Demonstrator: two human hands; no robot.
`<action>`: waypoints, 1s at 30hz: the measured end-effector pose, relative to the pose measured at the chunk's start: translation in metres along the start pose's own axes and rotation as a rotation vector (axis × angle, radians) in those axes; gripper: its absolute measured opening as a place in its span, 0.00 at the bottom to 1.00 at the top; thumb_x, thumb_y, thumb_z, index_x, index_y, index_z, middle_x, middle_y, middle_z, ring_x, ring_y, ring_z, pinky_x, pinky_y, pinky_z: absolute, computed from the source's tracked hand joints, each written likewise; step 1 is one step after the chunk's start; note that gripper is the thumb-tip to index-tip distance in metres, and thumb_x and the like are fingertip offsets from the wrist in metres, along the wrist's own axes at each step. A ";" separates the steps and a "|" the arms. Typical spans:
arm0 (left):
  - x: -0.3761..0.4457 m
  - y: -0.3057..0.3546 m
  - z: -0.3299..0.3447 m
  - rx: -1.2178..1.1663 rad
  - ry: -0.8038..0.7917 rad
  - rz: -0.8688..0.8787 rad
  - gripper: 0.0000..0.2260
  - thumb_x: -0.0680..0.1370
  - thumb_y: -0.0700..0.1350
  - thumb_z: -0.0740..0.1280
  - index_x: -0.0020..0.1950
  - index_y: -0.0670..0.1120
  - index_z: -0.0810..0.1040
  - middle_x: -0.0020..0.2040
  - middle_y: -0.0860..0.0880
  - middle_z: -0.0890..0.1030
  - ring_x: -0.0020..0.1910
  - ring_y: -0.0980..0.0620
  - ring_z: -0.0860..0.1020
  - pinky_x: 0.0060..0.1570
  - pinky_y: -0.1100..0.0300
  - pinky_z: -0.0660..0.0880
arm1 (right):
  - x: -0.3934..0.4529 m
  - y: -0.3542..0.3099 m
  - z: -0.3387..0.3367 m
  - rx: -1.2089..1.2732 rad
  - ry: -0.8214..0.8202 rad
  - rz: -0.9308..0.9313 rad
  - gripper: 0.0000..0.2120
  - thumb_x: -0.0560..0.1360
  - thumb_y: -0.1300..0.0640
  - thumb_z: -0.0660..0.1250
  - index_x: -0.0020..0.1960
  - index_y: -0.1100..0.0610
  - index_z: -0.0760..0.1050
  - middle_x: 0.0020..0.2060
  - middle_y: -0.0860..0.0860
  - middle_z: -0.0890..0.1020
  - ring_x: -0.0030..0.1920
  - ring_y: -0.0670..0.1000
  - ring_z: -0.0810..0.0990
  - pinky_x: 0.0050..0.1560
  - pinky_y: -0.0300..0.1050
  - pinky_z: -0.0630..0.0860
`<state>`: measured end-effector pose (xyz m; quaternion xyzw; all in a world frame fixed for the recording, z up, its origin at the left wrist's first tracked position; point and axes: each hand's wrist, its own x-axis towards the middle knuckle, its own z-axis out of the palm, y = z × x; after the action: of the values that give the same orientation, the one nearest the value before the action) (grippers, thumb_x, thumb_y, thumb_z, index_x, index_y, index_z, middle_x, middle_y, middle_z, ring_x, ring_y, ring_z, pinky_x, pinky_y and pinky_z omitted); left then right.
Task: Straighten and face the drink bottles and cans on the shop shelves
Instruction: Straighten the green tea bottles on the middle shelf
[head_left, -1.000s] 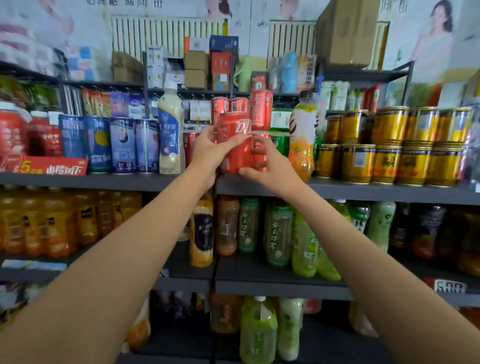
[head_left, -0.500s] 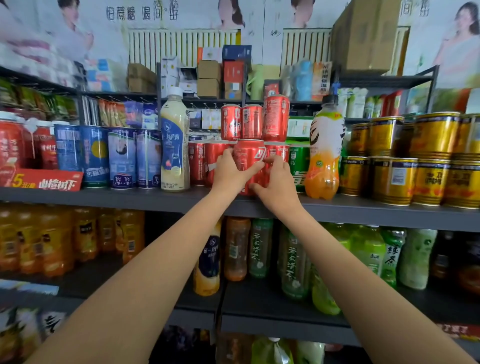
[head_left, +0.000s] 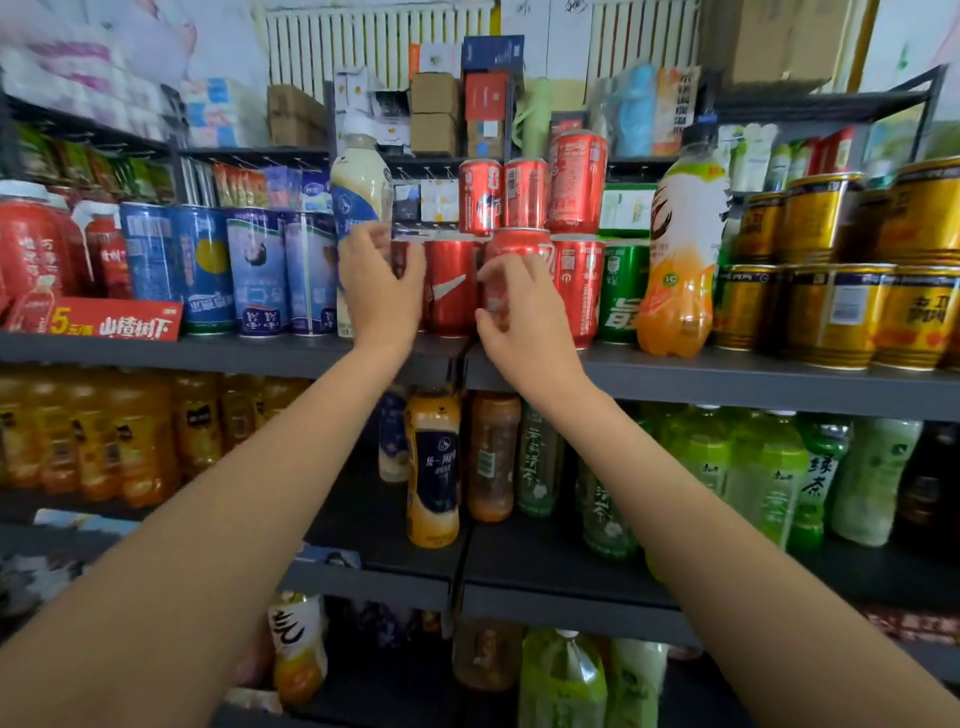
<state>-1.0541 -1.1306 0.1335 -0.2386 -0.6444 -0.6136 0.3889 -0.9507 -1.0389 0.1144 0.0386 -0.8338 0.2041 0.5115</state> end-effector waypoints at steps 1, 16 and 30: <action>0.008 -0.007 -0.007 0.059 0.040 -0.017 0.17 0.77 0.45 0.66 0.62 0.41 0.68 0.60 0.44 0.71 0.56 0.51 0.71 0.59 0.58 0.70 | 0.003 -0.003 0.004 0.011 -0.045 0.001 0.14 0.73 0.67 0.64 0.58 0.61 0.70 0.55 0.55 0.71 0.51 0.52 0.74 0.51 0.47 0.75; 0.045 -0.050 -0.018 0.265 -0.217 -0.172 0.28 0.71 0.53 0.71 0.65 0.41 0.68 0.63 0.42 0.74 0.64 0.41 0.71 0.61 0.49 0.69 | 0.016 -0.015 0.052 0.123 -0.194 0.111 0.18 0.76 0.63 0.63 0.64 0.61 0.65 0.54 0.53 0.76 0.52 0.51 0.77 0.51 0.39 0.71; -0.049 -0.137 -0.171 -0.107 -0.684 0.131 0.26 0.67 0.55 0.67 0.62 0.47 0.70 0.60 0.46 0.73 0.62 0.52 0.71 0.61 0.64 0.69 | -0.056 -0.122 0.157 0.218 0.059 0.015 0.30 0.65 0.49 0.77 0.60 0.58 0.68 0.50 0.45 0.75 0.52 0.42 0.75 0.50 0.32 0.73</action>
<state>-1.0970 -1.3077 0.0020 -0.4913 -0.6878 -0.5045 0.1761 -1.0224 -1.2182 0.0403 0.0817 -0.7915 0.2985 0.5269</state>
